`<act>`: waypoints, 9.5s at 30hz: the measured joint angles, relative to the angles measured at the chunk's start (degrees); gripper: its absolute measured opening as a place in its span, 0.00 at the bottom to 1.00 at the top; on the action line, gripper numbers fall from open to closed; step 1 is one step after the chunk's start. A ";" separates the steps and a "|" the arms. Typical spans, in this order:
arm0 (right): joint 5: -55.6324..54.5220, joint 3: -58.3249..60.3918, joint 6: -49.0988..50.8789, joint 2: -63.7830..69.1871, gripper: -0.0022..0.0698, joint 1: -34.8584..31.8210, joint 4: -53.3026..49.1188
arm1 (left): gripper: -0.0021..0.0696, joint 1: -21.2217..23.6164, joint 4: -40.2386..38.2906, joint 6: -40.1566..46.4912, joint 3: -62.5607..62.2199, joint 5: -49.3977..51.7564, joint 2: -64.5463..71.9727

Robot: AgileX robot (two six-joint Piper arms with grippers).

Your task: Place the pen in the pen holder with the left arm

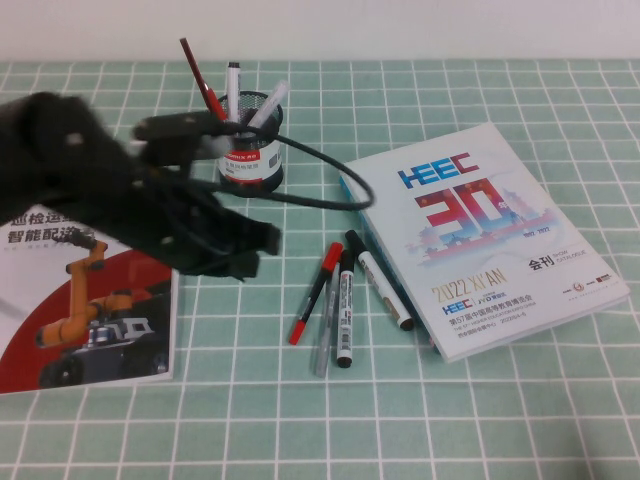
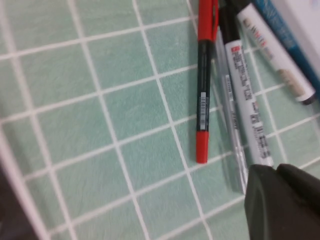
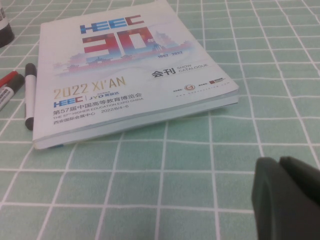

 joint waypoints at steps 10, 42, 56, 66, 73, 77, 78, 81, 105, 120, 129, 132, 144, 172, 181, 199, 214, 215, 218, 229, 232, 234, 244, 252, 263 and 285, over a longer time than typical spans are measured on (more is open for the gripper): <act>0.00 0.00 0.00 0.00 0.00 0.00 0.00 | 0.02 -5.76 9.89 -4.21 -18.56 10.96 16.39; 0.00 0.00 0.00 0.00 0.00 0.00 0.00 | 0.42 -9.94 19.94 -3.59 -33.86 17.37 33.29; 0.00 0.00 0.00 0.00 0.00 0.00 0.00 | 0.36 -10.55 23.48 -3.47 -35.49 17.64 36.10; 0.00 0.00 0.00 0.00 0.00 0.00 0.00 | 0.27 -11.86 25.80 -3.99 -36.06 18.48 36.58; 0.00 0.00 0.00 0.00 0.00 0.00 0.00 | 0.11 -11.86 25.80 -5.09 -36.41 19.41 36.60; 0.00 0.00 0.00 0.00 0.00 0.00 0.00 | 0.11 -11.86 25.80 -4.96 -38.95 22.47 37.12; 0.00 0.00 0.00 0.00 0.00 0.00 0.00 | 0.11 -11.86 25.51 -4.83 -39.46 23.06 37.02; 0.00 0.00 0.00 0.00 0.00 0.00 0.00 | 0.11 -11.95 24.82 -4.37 -39.88 22.15 33.97; 0.00 0.00 0.00 0.00 0.00 0.00 0.00 | 0.11 -2.03 24.84 -8.00 3.07 -66.03 5.33; 0.00 0.00 0.00 0.00 0.00 0.00 0.00 | 0.11 4.67 26.57 -19.33 0.98 -87.19 21.43; 0.00 0.00 0.00 0.00 0.00 0.00 0.00 | 0.11 4.67 28.80 -20.85 -1.83 -85.37 24.13; 0.00 0.00 0.00 0.00 0.00 0.00 0.00 | 0.11 4.67 29.09 -20.97 -1.83 -85.23 25.36; 0.00 0.00 0.00 0.00 0.00 0.00 0.00 | 0.11 4.67 29.32 -21.06 -1.88 -84.84 26.23; 0.00 0.00 0.00 0.00 0.00 0.00 0.00 | 0.33 4.67 30.96 -15.63 -1.88 -62.21 5.45; 0.00 0.00 0.00 0.00 0.00 0.00 0.00 | 0.04 4.47 31.89 -15.63 -1.31 -42.11 -11.47; 0.00 0.00 0.00 0.00 0.00 0.00 0.00 | 0.03 4.34 32.25 -23.95 43.08 -47.10 -56.27; 0.00 0.00 0.00 0.00 0.00 0.00 0.00 | 0.03 4.25 32.47 -27.35 53.66 -40.32 -66.85; 0.00 0.00 0.00 0.00 0.00 0.00 0.00 | 0.03 4.25 32.47 -26.73 53.79 -39.52 -67.64; 0.00 0.00 0.00 0.00 0.00 0.00 0.00 | 0.03 5.45 30.25 -21.91 54.02 -36.76 -71.82; 0.00 0.00 0.00 0.00 0.00 0.00 0.00 | 0.03 17.86 16.62 -6.89 63.67 -36.35 -89.88; 0.00 0.00 0.00 0.00 0.00 0.00 0.00 | 0.03 17.89 16.26 -6.48 66.46 -36.90 -90.27; 0.00 0.00 0.00 0.00 0.00 0.00 0.00 | 0.03 17.89 16.26 -6.60 67.57 -36.90 -90.27; 0.00 0.00 0.00 0.00 0.00 0.00 0.00 | 0.03 17.89 17.09 -7.23 67.91 -25.20 -90.27; 0.00 0.00 0.12 0.00 0.00 0.00 0.00 | 0.03 17.89 17.54 -7.38 67.71 -21.34 -90.27; 0.00 0.00 0.12 0.00 0.00 0.00 0.00 | 0.03 17.89 17.68 -7.24 67.71 -21.23 -90.27; 0.00 0.00 0.12 0.00 0.00 0.00 0.00 | 0.03 17.89 17.72 -6.97 67.71 -21.14 -90.27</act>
